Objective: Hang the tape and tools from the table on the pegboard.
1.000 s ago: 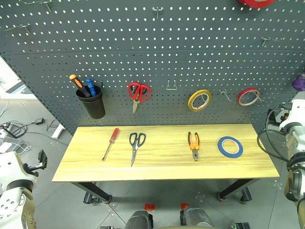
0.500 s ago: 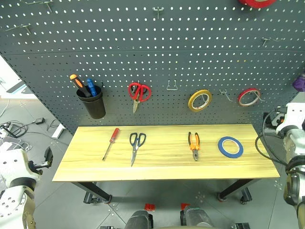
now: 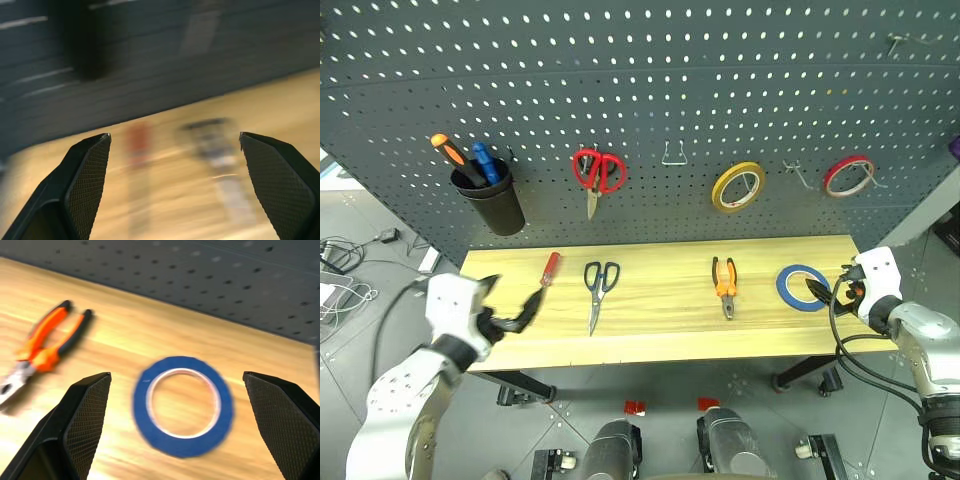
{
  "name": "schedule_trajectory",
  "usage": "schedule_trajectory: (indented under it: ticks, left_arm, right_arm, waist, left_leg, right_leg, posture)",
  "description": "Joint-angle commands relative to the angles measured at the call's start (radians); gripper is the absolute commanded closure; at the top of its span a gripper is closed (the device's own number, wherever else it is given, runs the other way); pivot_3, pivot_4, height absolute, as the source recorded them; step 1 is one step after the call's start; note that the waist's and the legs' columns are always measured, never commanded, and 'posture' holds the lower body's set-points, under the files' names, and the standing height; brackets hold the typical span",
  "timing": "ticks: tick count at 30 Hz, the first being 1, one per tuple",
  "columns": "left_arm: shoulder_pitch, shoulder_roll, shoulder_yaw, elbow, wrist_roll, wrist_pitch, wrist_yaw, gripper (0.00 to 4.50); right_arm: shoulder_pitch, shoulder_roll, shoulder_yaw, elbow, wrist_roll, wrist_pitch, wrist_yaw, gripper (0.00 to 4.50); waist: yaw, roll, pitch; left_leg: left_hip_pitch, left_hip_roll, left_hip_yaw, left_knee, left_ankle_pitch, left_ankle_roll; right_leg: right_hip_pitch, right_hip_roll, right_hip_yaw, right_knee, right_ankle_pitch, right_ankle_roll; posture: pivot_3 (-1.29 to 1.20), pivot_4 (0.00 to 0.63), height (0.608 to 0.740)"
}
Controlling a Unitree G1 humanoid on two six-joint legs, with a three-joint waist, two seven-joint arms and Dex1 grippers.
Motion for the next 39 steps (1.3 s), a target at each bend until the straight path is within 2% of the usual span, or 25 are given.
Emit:
schedule_trajectory:
  ticks: [1,4,7,11,15,18,23,26,32,34,36,39]
  left_arm:
    - [-0.089,0.059,-0.070,-0.082,-0.140,0.195,-0.053,0.16]
    - [-0.168,0.100,-0.193,-0.083,-0.088,0.191,-0.103,0.16]
    - [-0.202,0.115,-0.266,-0.065,-0.041,0.158,-0.131,0.16]
    - [-0.254,0.125,-0.383,-0.027,0.057,0.057,-0.193,0.16]
    - [-0.258,0.113,-0.429,-0.012,0.097,-0.018,-0.229,0.16]
    - [-0.260,0.097,-0.464,-0.012,0.117,-0.061,-0.250,0.16]
    - [-0.261,0.067,-0.486,-0.011,0.127,-0.119,-0.279,0.16]
    - [-0.264,0.056,-0.515,-0.003,0.154,-0.171,-0.299,0.12]
    - [-0.291,0.004,-0.521,0.018,0.144,-0.175,-0.294,0.12]
    - [-0.300,-0.018,-0.506,0.021,0.127,-0.185,-0.296,0.12]
    - [-0.316,-0.033,-0.492,0.022,0.114,-0.181,-0.292,0.12]
    - [-0.345,-0.053,-0.460,0.022,0.085,-0.154,-0.283,0.12]
  right_arm:
    - [-0.054,-0.009,0.071,-0.050,-0.031,0.106,0.006,0.00]
    - [-0.165,0.004,0.154,0.052,-0.082,0.130,0.020,0.00]
    - [-0.247,0.024,0.206,0.143,-0.117,0.131,0.025,0.00]
    - [-0.432,0.099,0.265,0.424,-0.181,0.152,0.001,0.00]
    - [-0.527,0.138,0.292,0.632,-0.227,0.078,0.008,0.00]
    - [-0.600,0.169,0.297,0.796,-0.251,0.047,0.005,0.00]
    - [-0.678,0.199,0.306,0.967,-0.289,0.022,0.021,0.00]
    - [-0.701,0.203,0.343,1.030,-0.338,0.000,0.036,0.54]
    - [-0.653,0.201,0.387,0.995,-0.405,-0.089,0.007,2.51]
    - [-0.603,0.189,0.373,0.895,-0.402,-0.111,-0.016,3.16]
    - [-0.506,0.165,0.331,0.678,-0.378,-0.086,-0.039,3.79]
    - [-0.325,0.143,0.264,0.260,-0.359,-0.006,-0.080,3.82]
  waist:
    - [-0.011,-0.001,0.013]
    - [-0.028,-0.002,0.021]
    - [-0.047,-0.006,0.034]
    - [-0.062,-0.013,0.051]
    - [-0.067,-0.013,0.057]
    - [-0.069,-0.012,0.058]
    - [-0.070,-0.013,0.059]
    - [-0.070,-0.013,0.059]
    - [-0.068,-0.013,0.058]
    - [-0.066,-0.013,0.058]
    - [-0.064,-0.013,0.058]
    - [-0.059,-0.011,0.060]
  left_leg:
    - [0.000,0.000,0.000,0.000,0.000,0.000]
    - [-0.013,0.000,0.004,0.002,0.000,0.000]
    - [-0.014,0.001,0.006,0.001,0.000,0.001]
    - [-0.016,0.003,0.008,0.002,-0.001,0.002]
    - [-0.018,0.003,0.009,0.002,-0.001,0.002]
    - [-0.029,0.003,0.009,0.003,-0.001,0.002]
    - [-0.030,0.003,0.010,0.004,-0.001,0.002]
    - [-0.028,0.003,0.010,0.005,-0.001,0.002]
    - [-0.028,0.003,0.009,0.008,-0.001,0.002]
    - [-0.028,0.003,0.009,0.009,-0.001,0.002]
    - [-0.029,0.003,0.009,0.011,-0.001,0.002]
    - [-0.031,0.003,0.009,0.014,-0.001,0.002]
  right_leg:
    - [-0.001,0.001,0.000,0.000,0.000,0.000]
    - [-0.016,0.002,0.004,0.003,0.003,0.001]
    - [-0.017,0.002,0.006,0.003,0.004,0.002]
    - [-0.019,0.005,0.008,0.002,0.004,0.002]
    - [-0.022,0.005,0.008,0.001,0.005,0.003]
    - [-0.032,0.005,0.008,0.002,0.005,0.003]
    - [-0.032,0.005,0.008,0.002,0.006,0.004]
    - [-0.031,0.005,0.008,0.003,0.006,0.004]
    - [-0.029,0.005,0.008,0.003,0.007,0.006]
    - [-0.029,0.005,0.008,0.003,0.008,0.007]
    - [-0.029,0.005,0.008,0.004,0.008,0.007]
    - [-0.031,0.005,0.009,0.009,0.008,0.007]
  posture:
    - [-0.29,0.287,0.740]
    - [-0.30,0.292,0.740]
    - [-0.30,0.294,0.740]
    - [-0.30,0.305,0.740]
    - [-0.30,0.306,0.740]
    - [-0.30,0.306,0.740]
    - [-0.29,0.303,0.740]
    - [-0.29,0.294,0.740]
    - [-0.30,0.281,0.740]
    - [-0.30,0.281,0.740]
    - [-0.31,0.283,0.740]
    - [-0.32,0.286,0.740]
